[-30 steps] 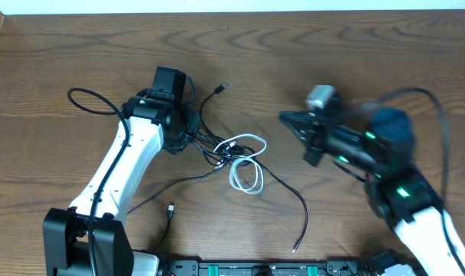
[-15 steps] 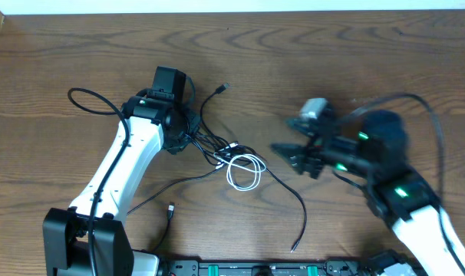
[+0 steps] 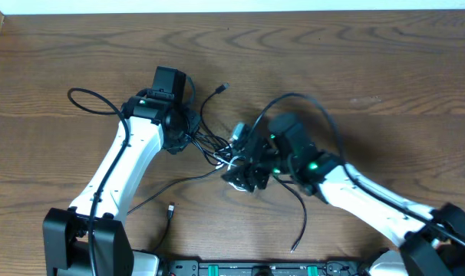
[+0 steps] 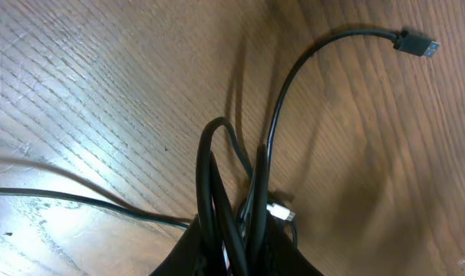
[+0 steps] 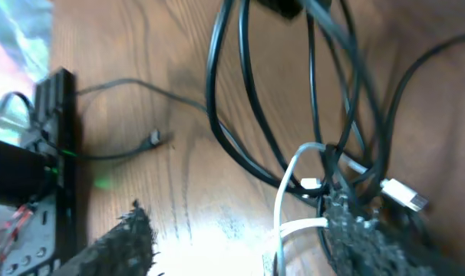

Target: Untangle cables

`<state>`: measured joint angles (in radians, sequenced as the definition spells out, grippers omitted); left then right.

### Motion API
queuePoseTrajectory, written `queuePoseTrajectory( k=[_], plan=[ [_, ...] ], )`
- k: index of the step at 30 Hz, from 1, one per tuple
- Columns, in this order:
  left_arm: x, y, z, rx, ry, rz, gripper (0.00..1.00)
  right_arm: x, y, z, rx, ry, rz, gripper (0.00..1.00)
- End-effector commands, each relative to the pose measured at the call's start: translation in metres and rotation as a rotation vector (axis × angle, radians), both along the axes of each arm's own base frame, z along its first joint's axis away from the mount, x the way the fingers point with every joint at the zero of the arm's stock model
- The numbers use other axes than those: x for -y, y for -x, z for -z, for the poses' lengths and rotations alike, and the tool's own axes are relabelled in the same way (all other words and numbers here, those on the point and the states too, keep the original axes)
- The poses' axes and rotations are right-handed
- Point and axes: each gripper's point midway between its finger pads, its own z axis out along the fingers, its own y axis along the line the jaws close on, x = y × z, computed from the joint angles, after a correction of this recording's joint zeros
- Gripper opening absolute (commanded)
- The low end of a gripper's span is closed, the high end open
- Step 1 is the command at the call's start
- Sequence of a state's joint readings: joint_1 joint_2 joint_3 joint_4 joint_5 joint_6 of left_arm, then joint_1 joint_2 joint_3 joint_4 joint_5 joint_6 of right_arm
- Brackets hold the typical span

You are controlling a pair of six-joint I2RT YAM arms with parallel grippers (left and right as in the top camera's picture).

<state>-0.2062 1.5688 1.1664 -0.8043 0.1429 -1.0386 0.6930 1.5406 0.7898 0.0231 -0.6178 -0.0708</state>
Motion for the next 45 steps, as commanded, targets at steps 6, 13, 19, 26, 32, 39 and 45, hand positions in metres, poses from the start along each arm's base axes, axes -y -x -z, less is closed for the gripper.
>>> queuePoseTrajectory(
  k=[6,13,19,26,32,39,45],
  plan=[
    [-0.004,-0.004,-0.01,0.035,-0.015,-0.002,0.17,-0.008,0.0,0.016,0.089,0.106,0.05,0.53],
    [-0.004,-0.004,-0.01,0.035,-0.014,-0.004,0.17,-0.009,0.0,0.022,0.133,0.16,0.083,0.52],
    [-0.002,-0.004,-0.01,0.032,-0.002,-0.001,0.17,-0.01,-0.009,0.035,0.169,0.2,0.125,0.27],
    [0.0,-0.003,-0.011,0.031,0.007,0.002,0.17,-0.01,-0.013,0.025,0.179,0.176,0.14,0.01],
    [0.0,-0.003,-0.011,0.031,0.007,0.003,0.17,0.002,-0.007,-0.056,0.193,-0.022,0.124,0.01],
    [0.0,-0.003,-0.011,0.03,0.01,0.003,0.35,0.046,0.017,-0.147,0.259,-0.241,0.047,0.01],
    [0.0,-0.003,-0.011,0.03,0.011,0.004,0.87,0.065,0.013,-0.158,0.294,-0.231,0.116,0.01]
  ],
)
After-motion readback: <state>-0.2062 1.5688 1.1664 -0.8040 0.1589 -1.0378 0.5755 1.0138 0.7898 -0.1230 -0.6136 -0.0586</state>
